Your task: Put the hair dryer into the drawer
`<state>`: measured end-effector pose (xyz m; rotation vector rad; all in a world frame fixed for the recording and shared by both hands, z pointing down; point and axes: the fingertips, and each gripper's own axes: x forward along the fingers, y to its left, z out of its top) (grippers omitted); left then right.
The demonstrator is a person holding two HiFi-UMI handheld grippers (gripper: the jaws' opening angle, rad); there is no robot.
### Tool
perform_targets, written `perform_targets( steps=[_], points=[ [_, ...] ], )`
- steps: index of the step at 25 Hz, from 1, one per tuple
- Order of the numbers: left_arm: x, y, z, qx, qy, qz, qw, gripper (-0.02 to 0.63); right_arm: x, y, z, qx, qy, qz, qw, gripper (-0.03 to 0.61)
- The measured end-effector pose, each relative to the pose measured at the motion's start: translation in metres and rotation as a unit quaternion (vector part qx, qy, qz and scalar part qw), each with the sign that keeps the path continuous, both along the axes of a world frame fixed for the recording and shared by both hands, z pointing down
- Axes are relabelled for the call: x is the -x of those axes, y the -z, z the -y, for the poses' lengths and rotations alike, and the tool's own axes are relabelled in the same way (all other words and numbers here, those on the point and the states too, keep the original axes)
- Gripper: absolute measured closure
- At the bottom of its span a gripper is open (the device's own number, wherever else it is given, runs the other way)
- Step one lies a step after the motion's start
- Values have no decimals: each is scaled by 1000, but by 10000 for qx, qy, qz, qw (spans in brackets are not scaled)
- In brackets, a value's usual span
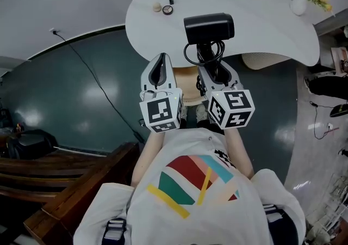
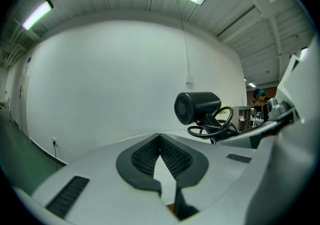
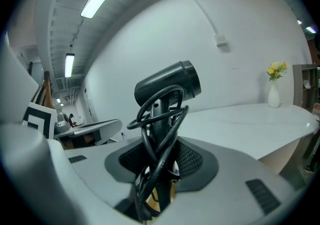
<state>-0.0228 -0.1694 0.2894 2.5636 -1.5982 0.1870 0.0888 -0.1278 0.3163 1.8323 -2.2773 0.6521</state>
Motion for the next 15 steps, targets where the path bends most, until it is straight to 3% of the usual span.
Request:
perform_targets(
  steps=[8, 15],
  points=[
    [-5, -9, 0, 99, 144, 43, 9998, 597, -3, -7, 3, 165, 238, 74, 9996, 416],
    [-4, -23, 2, 298, 236, 26, 9993, 597, -2, -28, -2, 781, 291, 345, 9959, 416]
  ],
)
